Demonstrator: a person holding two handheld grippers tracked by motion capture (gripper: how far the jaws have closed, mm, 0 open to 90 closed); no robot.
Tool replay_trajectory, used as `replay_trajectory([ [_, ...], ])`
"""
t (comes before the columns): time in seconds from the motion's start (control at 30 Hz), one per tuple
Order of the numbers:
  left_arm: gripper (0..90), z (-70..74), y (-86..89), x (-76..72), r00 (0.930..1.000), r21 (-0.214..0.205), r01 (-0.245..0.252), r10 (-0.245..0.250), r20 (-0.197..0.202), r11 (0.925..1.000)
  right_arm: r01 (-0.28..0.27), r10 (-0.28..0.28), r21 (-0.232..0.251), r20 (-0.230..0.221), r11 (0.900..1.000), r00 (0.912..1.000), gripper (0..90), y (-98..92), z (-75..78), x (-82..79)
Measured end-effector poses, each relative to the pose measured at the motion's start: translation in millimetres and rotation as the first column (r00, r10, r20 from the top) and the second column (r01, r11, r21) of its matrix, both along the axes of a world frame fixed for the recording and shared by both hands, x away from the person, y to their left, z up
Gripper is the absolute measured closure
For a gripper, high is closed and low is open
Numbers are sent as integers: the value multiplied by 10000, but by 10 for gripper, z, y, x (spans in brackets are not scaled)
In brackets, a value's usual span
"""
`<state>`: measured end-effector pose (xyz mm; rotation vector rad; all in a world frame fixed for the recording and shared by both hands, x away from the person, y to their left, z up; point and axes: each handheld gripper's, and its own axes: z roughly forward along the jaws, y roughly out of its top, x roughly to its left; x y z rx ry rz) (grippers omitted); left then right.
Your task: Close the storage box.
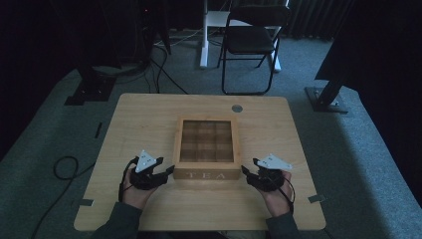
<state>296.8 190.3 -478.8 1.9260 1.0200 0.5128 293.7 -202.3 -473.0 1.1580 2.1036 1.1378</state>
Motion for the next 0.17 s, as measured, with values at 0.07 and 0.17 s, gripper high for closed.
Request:
replay_trajectory([
  [0.07,445,-9,23,6,10000,-21,-84,84,-3,10000,127,-127,23,18,9999,9999,452,-33,1,25],
  [0.17,445,-17,37,9,9999,-43,-135,135,-29,9999,462,-462,96,-19,9989,9989,444,-120,-5,91],
])
